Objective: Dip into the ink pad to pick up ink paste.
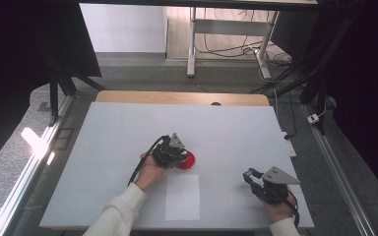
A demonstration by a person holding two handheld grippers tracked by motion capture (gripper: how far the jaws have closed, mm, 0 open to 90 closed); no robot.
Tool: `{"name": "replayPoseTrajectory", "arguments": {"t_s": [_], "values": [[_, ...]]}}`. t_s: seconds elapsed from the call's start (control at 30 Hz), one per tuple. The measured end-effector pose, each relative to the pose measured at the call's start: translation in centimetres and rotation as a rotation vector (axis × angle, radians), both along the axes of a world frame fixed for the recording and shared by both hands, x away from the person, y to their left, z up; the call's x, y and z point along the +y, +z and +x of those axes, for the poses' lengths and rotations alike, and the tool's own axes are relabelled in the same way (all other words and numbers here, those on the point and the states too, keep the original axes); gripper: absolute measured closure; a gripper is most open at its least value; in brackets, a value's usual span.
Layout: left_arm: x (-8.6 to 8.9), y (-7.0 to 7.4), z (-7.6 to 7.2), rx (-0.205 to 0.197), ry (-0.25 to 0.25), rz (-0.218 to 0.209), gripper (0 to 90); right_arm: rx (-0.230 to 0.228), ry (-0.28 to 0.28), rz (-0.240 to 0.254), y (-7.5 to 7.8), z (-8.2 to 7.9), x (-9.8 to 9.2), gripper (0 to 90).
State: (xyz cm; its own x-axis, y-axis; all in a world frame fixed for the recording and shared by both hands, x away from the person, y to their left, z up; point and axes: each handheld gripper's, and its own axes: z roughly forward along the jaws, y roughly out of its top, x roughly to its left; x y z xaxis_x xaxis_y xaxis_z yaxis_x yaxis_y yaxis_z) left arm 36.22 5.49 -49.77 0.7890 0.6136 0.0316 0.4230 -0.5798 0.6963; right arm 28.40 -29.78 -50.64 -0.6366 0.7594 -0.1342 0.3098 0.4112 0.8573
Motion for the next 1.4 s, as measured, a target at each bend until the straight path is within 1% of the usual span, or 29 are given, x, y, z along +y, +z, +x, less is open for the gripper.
{"name": "replayPoseTrajectory", "arguments": {"t_s": [0.13, 0.27, 0.47, 0.53, 0.57, 0.6, 0.67, 0.77, 0.93, 1.07, 1.13, 1.27, 1.4], "values": [[0.0, 0.0, 0.0, 0.001, 0.001, -0.002, 76.2, -0.003, 0.002, 0.004, 0.0, 0.0, 0.1, 65.4], [0.2, -0.1, 0.1, 0.007, 0.003, -0.013, 76.2, -0.005, 0.003, 0.004, 0.0, 0.0, 0.1, 65.4], [0.0, 0.1, -0.2, -0.006, 0.013, -0.004, 76.0, -0.002, -0.002, 0.0, 0.0, 0.0, -0.1, 65.4], [0.1, 0.2, -0.2, -0.01, 0.016, -0.024, 75.9, -0.003, -0.002, -0.003, 0.0, 0.0, -0.1, 65.4], [0.3, 0.4, -0.1, -0.004, 0.018, -0.037, 75.9, -0.003, -0.001, -0.003, 0.0, 0.0, -0.1, 65.4], [0.5, 0.4, -0.1, -0.001, 0.023, -0.038, 75.8, -0.003, -0.001, -0.003, 0.0, 0.0, -0.1, 65.4], [0.8, 0.5, -0.1, -0.008, 0.038, -0.046, 75.8, -0.003, -0.001, -0.001, 0.0, 0.0, -0.1, 65.4], [1.5, 1.2, -0.2, -0.017, 0.052, -0.095, 75.8, -0.004, 0.0, 0.004, 0.0, 0.0, -0.2, 65.4], [1.8, 1.9, -0.4, -0.031, 0.046, -0.113, 75.8, -0.002, 0.0, 0.004, 0.0, 0.1, -0.2, 65.4], [2.1, 2.6, -0.7, -0.035, 0.041, -0.146, 75.7, -0.004, -0.001, 0.002, 0.1, 0.0, -0.2, 65.4], [2.3, 3.0, -0.8, -0.035, 0.044, -0.155, 75.7, -0.006, -0.001, 0.003, 0.1, 0.0, -0.2, 65.4], [2.8, 3.7, -1.0, -0.038, 0.04, -0.194, 75.7, -0.006, -0.001, 0.002, 0.1, 0.0, -0.2, 65.4], [3.2, 4.0, -1.1, -0.033, 0.031, -0.21, 75.6, -0.006, -0.001, 0.003, 0.1, 0.0, -0.2, 65.4]]}}
